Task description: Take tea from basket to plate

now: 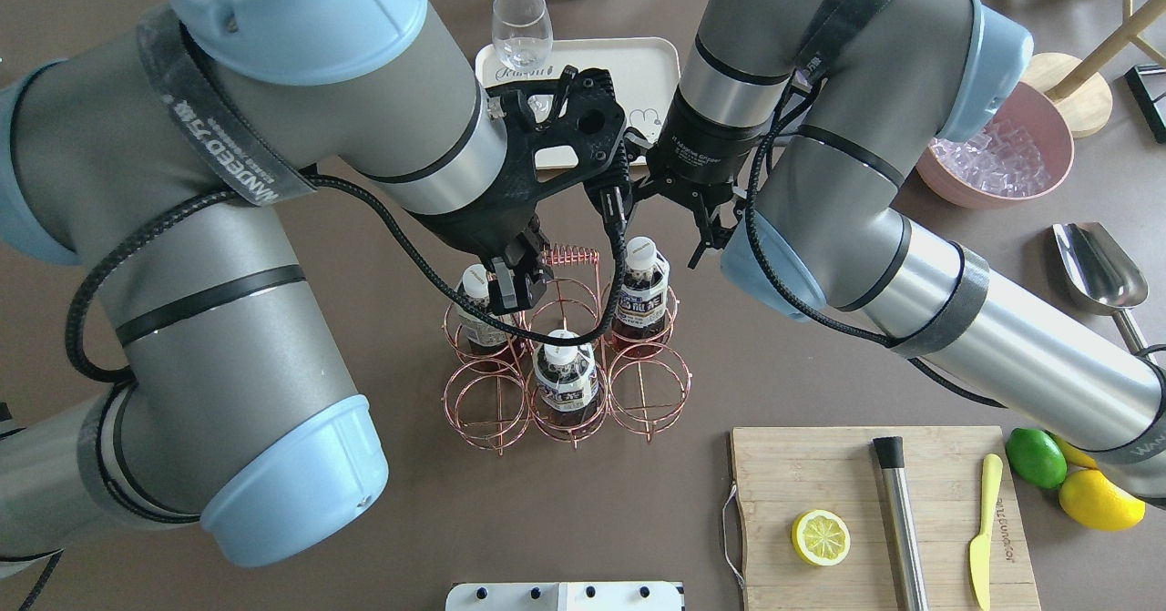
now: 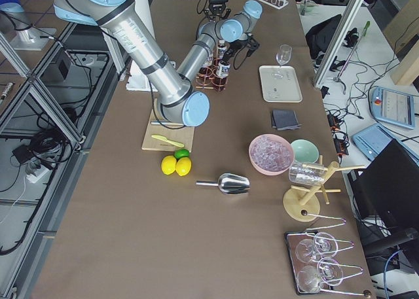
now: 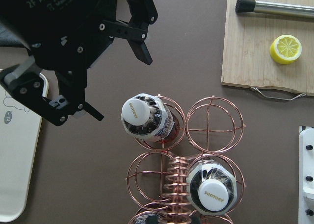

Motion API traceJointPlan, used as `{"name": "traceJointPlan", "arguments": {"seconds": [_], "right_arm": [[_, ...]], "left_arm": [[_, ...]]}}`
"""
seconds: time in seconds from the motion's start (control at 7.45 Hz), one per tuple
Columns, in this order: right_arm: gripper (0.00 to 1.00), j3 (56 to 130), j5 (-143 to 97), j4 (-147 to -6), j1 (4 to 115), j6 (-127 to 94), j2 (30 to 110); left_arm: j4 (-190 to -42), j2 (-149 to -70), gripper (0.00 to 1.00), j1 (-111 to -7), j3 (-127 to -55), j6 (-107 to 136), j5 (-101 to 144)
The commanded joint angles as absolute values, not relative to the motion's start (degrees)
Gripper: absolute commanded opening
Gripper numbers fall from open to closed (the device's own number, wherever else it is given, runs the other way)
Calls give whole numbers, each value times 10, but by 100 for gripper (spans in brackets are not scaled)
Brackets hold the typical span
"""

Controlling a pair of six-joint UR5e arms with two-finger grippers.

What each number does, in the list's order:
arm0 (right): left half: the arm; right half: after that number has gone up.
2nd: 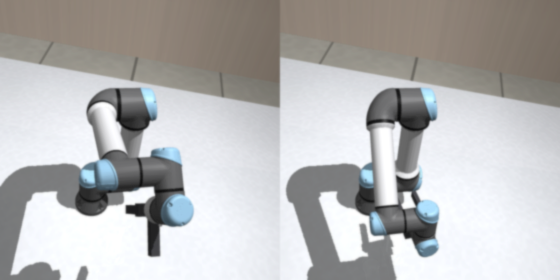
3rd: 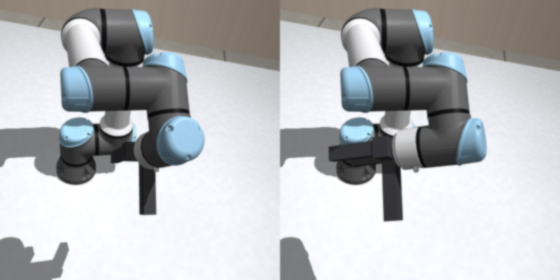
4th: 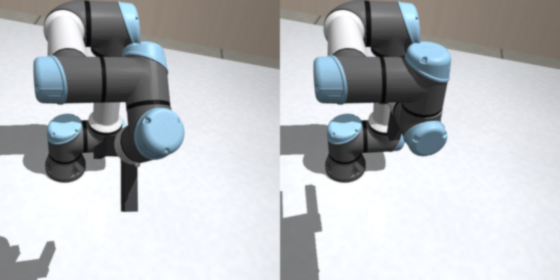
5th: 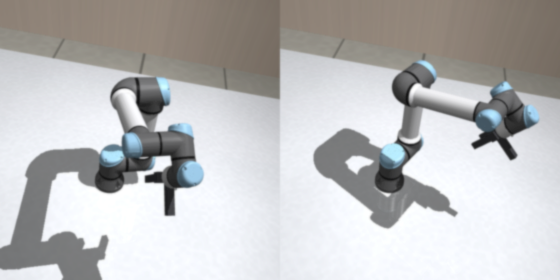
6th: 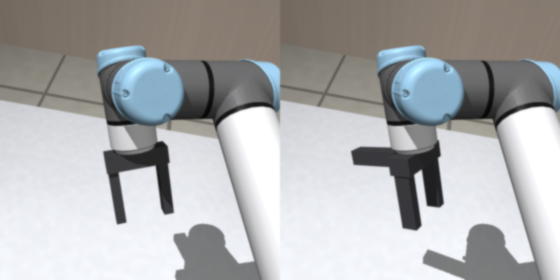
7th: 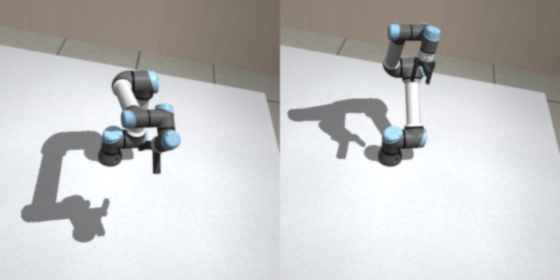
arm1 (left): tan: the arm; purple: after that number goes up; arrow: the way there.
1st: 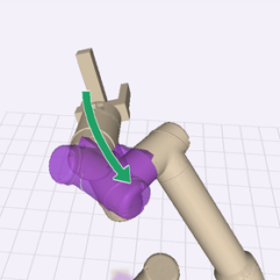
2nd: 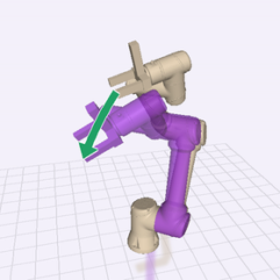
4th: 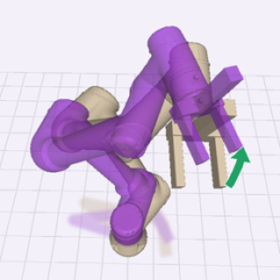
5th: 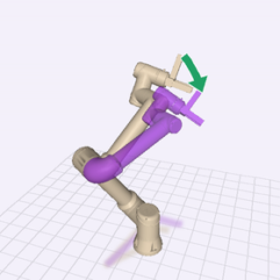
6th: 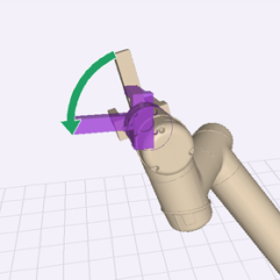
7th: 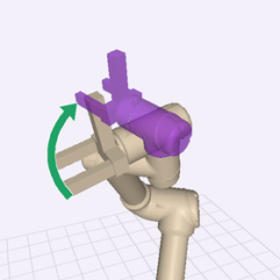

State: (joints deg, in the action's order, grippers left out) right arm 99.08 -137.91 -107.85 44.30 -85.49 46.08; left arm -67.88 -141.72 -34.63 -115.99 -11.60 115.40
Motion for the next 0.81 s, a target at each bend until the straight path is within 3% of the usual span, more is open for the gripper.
{"name": "traceJointPlan", "arguments": {"seconds": [0.0,0.4,0.67], "right_arm": [[70,991,-1367,-1078,427,-854,459],[53,991,-1366,-1078,422,-854,456],[21,991,-1361,-1078,422,-855,450]], "left_arm": [[-679,-1418,0,-346,-1161,-116,1154],[-679,-1417,0,-346,-1163,-115,1154],[-679,-1417,0,-346,-1165,-116,1154]]}}
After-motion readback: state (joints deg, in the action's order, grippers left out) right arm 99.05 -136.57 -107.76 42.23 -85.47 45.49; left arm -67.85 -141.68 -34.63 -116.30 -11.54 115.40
